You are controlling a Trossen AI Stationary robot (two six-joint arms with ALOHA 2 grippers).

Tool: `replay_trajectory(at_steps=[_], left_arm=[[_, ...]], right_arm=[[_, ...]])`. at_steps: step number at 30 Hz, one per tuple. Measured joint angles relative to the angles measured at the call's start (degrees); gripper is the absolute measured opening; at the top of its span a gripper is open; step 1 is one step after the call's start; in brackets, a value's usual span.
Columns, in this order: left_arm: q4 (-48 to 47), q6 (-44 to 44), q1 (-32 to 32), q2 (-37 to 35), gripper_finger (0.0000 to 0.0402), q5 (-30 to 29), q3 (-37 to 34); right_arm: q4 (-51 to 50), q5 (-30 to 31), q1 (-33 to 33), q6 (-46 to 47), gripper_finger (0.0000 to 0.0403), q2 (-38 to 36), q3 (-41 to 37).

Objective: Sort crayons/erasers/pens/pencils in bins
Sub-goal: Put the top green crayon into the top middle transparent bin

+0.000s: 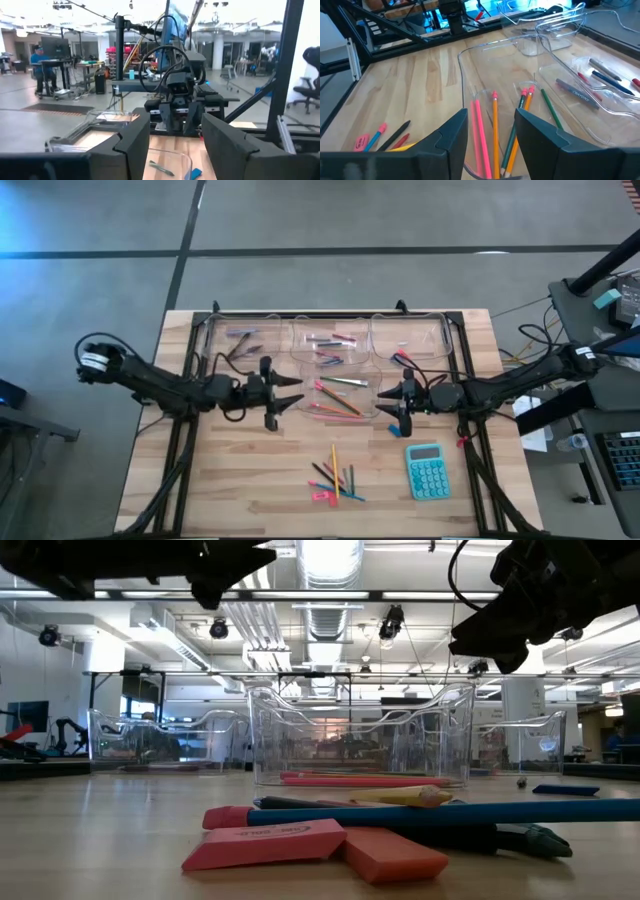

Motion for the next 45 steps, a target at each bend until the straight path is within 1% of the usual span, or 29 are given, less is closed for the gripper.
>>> replay_trajectory(at_steps=[3, 6, 10, 13, 15, 19, 22, 24, 28, 35, 38, 42, 45], left_arm=[[2.7, -2.2, 0.0, 0.0, 0.0164, -0.1, -2.4], [4.4, -2.5, 0.1, 0.0, 0.0164, -0.2, -3.1], [4.6, -2.1, 0.1, 0.0, 0.0164, -0.2, -2.8], [4.6, -1.4, 0.1, 0.0, 0.0164, -0.2, -2.7], [4.7, -1.1, 0.1, 0.0, 0.0164, -0.2, -2.7], [4.6, -1.1, 0.1, 0.0, 0.0164, -0.2, -2.7], [4.8, -1.1, 0.1, 0.0, 0.0164, -0.1, -2.7], [4.8, -1.1, 0.1, 0.0, 0.0164, -0.1, -2.7], [4.8, -1.1, 0.1, 0.0, 0.0164, -0.1, -2.7], [4.2, -1.1, 0.1, 0.0, 0.0164, 0.0, -2.7], [4.1, -1.0, 0.1, 0.0, 0.0164, 0.1, -2.7], [4.2, -1.0, 0.1, 0.0, 0.0164, 0.1, -2.7], [4.3, 0.5, 0.1, 0.0, 0.0164, 0.1, -2.7]], right_arm=[[-0.8, -0.2, 0.0, -0.1, 0.0153, -0.7, 0.0], [-3.2, -1.6, 0.0, -0.6, 0.0153, -2.8, 0.0], [-8.2, -3.0, 0.0, -0.4, 0.0153, -8.0, 0.0], [-14.8, -3.0, 0.0, 1.1, 0.0153, -12.9, 0.0], [-20.6, -3.0, 0.0, 3.3, 0.0153, -16.3, 0.1], [-33.1, -3.1, 0.0, 12.6, 0.0153, -21.2, 0.1], [-39.6, -3.0, 0.0, 18.8, 0.0153, -22.7, 0.1], [-42.1, -2.9, 0.0, 21.5, 0.0153, -23.1, 0.1], [-44.1, -1.4, 0.0, 28.4, 0.0153, -22.2, 0.1], [-46.7, 7.8, 0.0, 40.2, 0.0153, -16.4, 0.1], [-47.4, 10.4, -0.2, 44.4, 0.0153, -12.6, 0.1], [-47.4, 11.1, -2.3, 49.9, 0.0153, -6.3, 0.1], [-46.6, 11.0, -4.0, 52.1, 0.0153, -1.7, 0.1]])
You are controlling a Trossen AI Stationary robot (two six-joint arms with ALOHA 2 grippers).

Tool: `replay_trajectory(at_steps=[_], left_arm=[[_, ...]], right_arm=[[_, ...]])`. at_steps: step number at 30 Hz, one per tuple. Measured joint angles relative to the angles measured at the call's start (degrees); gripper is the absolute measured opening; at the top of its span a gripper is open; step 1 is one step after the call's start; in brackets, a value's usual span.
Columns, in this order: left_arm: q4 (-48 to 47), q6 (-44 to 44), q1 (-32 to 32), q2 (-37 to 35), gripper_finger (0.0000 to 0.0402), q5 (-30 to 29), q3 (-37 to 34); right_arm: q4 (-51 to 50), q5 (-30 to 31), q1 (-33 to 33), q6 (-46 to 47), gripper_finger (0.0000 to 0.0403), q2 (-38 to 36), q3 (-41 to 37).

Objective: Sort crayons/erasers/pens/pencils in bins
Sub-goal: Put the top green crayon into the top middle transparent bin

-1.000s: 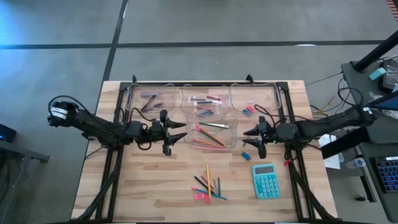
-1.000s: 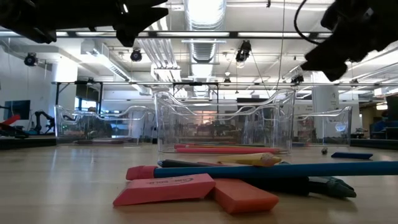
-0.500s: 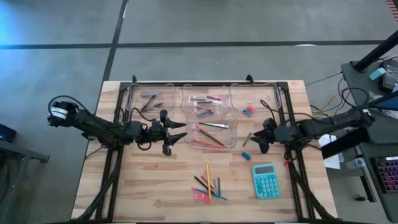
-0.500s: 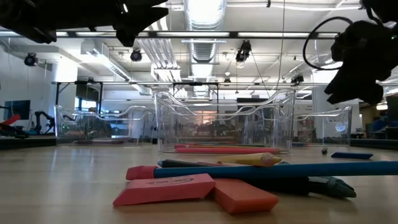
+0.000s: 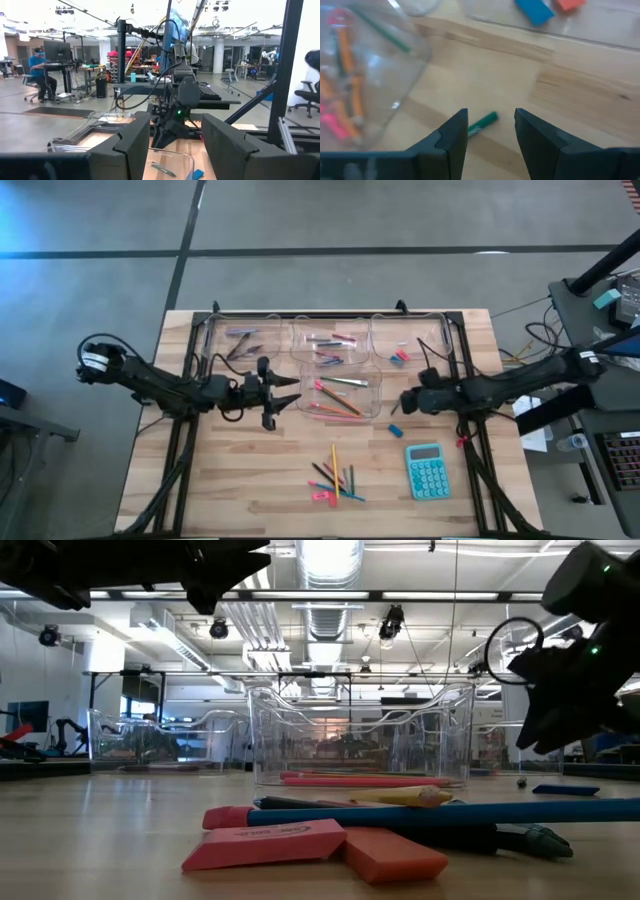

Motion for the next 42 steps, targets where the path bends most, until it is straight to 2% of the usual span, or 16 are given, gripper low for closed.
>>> replay_trajectory(at_steps=[8, 18, 27, 33, 42], left_arm=[[0.0, 0.3, 0.0, 0.0, 0.0164, 0.0, 0.0], [0.0, 0.0, 0.0, 0.0, 0.0164, 0.0, 0.0], [0.0, -0.1, 0.0, 0.0, 0.0164, 0.0, 0.0], [0.0, -0.1, 0.0, 0.0, 0.0164, 0.0, 0.0], [0.0, -0.1, 0.0, 0.0, 0.0164, 0.0, 0.0]], right_arm=[[9.1, -0.1, -0.9, 3.6, 0.0153, 9.5, 0.1], [9.5, -2.5, -0.9, 8.4, 0.0153, 19.1, 2.8], [8.3, -3.5, -0.9, 9.1, 0.0153, 28.9, 6.3], [-0.9, -4.8, -0.9, 9.5, 0.0153, 31.0, 8.8], [-5.3, -7.4, -0.9, 9.7, 0.0149, 27.4, 8.9]])
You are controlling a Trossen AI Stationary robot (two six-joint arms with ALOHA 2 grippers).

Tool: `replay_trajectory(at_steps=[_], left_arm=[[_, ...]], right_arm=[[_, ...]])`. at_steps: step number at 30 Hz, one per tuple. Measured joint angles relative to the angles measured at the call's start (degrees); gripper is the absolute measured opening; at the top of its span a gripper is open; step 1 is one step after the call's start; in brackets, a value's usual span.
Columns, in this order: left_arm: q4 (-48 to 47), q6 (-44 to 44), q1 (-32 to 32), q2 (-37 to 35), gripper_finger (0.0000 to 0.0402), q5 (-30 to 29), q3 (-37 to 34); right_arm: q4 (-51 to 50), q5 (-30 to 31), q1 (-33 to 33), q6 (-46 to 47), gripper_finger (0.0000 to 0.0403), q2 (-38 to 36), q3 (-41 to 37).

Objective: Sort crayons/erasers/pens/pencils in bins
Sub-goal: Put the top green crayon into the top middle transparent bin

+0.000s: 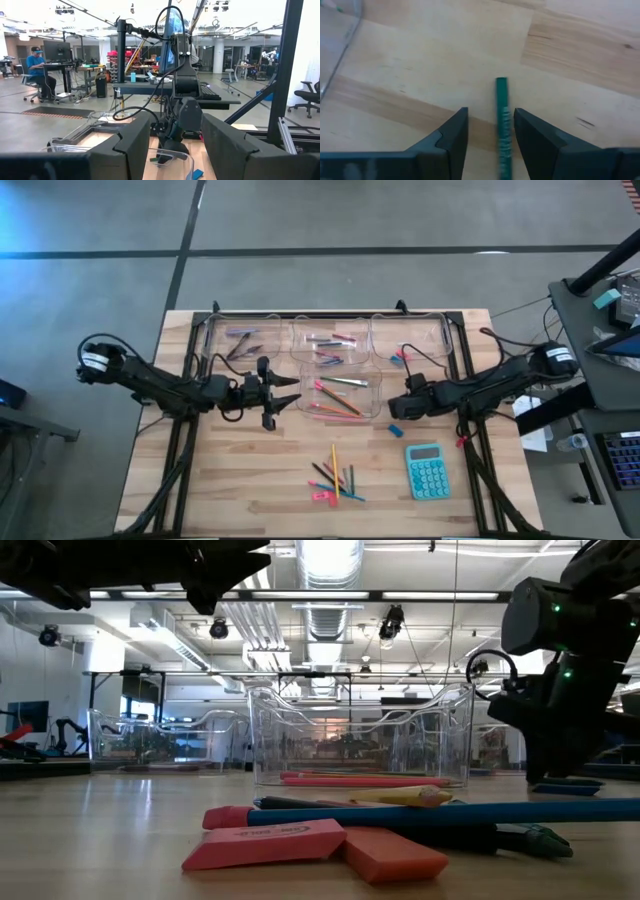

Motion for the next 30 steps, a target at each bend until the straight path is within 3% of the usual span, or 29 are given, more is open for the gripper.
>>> replay_trajectory(at_steps=[14, 30], left_arm=[[0.0, 0.0, 0.0, 0.0, 0.0164, 0.0, 0.0], [0.0, 0.0, 0.0, 0.0, 0.0164, 0.0, 0.0]], right_arm=[[-4.0, -9.0, 3.0, -1.7, 0.0118, -0.1, -0.2], [-4.5, -10.1, 4.9, -2.4, 0.0115, -0.1, -0.2]])
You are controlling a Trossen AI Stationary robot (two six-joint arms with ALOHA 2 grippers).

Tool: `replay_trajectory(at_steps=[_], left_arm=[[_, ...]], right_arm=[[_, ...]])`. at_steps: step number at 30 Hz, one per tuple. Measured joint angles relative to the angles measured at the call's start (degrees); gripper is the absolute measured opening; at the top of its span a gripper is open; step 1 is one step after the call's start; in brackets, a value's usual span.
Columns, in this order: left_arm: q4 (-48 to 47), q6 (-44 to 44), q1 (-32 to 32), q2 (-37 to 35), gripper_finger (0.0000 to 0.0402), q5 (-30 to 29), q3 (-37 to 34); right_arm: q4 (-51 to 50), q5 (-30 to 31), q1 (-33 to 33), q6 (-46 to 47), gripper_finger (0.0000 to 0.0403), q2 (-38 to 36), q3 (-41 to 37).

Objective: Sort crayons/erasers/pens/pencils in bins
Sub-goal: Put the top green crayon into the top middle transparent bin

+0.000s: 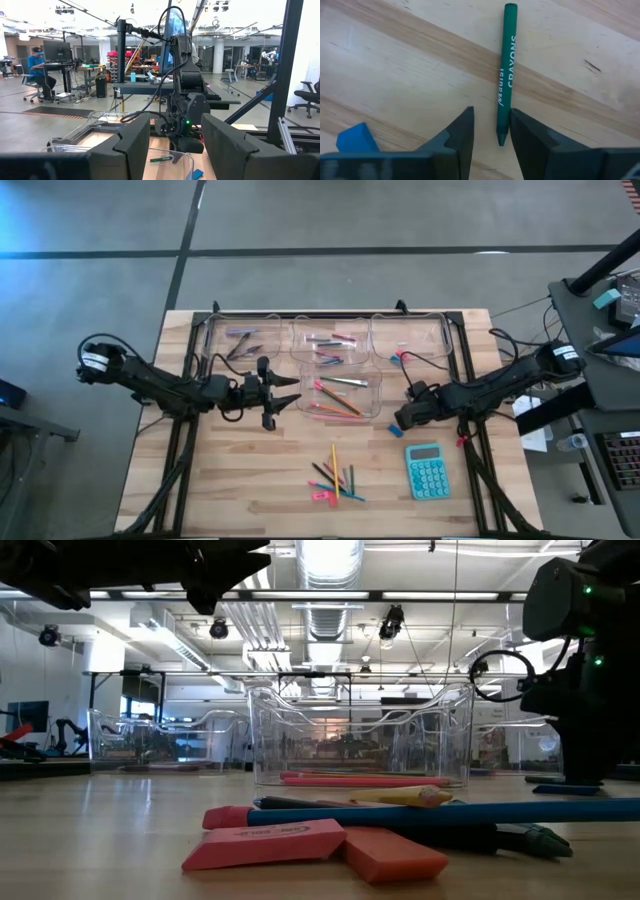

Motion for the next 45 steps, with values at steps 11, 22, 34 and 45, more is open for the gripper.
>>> replay_trajectory(at_steps=[11, 22, 34, 45], left_arm=[[0.0, 0.0, 0.0, 0.0, 0.0164, 0.0, 0.0], [0.0, 0.0, 0.0, 0.0, 0.0164, 0.0, 0.0], [0.0, 0.0, 0.0, 0.0, 0.0164, 0.0, 0.0], [0.0, 0.0, 0.0, 0.0, 0.0164, 0.0, 0.0]], right_arm=[[0.7, 0.3, 0.0, -0.2, 0.0017, 0.0, 0.0], [-0.4, 2.5, 1.3, 1.1, 0.0015, -7.2, 0.0], [-4.4, 10.9, 3.4, -1.8, 0.0013, -17.0, 6.1], [0.4, 19.0, -3.7, -28.8, 0.0013, -14.5, 19.7]])
